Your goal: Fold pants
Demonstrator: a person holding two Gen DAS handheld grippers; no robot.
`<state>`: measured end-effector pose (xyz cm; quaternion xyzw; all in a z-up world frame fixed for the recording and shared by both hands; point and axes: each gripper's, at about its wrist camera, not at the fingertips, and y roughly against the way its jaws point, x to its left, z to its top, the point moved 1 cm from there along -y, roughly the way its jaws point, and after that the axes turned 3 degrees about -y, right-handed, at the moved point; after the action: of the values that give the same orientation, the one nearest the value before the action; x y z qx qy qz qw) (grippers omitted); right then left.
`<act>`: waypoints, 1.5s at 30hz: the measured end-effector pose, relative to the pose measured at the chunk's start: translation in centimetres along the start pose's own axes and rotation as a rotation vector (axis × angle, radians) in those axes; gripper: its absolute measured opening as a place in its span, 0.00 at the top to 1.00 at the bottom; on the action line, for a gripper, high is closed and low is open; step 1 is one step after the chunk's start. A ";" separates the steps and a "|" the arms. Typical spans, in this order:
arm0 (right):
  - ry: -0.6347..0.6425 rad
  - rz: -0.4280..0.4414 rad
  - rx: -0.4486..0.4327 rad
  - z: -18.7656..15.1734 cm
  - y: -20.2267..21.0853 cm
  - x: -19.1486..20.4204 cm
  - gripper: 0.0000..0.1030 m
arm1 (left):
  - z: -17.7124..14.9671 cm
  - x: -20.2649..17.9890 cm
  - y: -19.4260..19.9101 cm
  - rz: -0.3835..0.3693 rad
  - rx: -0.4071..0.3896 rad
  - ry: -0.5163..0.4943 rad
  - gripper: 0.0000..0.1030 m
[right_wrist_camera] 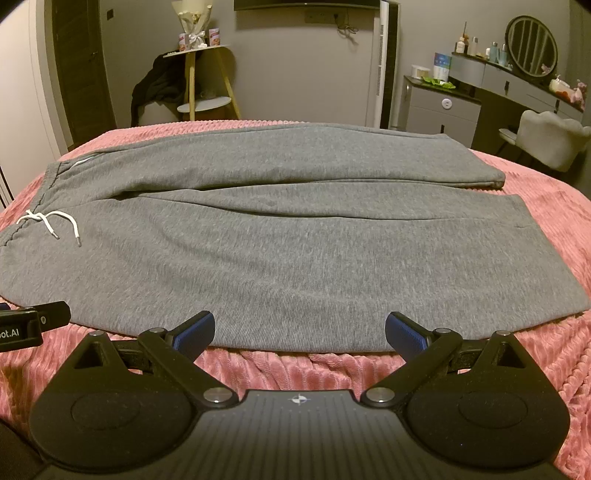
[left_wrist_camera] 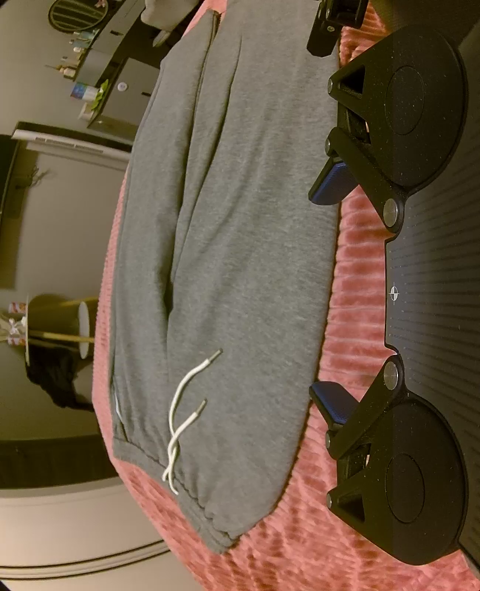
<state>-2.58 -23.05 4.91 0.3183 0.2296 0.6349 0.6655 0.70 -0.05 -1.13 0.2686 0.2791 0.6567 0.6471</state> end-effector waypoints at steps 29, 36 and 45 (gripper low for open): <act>-0.010 -0.001 -0.004 0.0 0.2 -0.2 0.04 | 0.0 0.0 0.0 -0.015 0.008 0.011 0.00; -0.010 -0.003 -0.004 0.0 0.2 -0.3 0.04 | -0.1 0.0 0.0 -0.023 0.008 0.015 0.00; -0.010 -0.006 -0.002 0.0 0.2 -0.2 0.04 | 0.0 0.3 0.0 -0.030 0.009 0.020 0.00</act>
<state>-2.73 -23.28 5.03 0.3202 0.2267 0.6317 0.6686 0.69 0.22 -1.07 0.2607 0.2925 0.6484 0.6528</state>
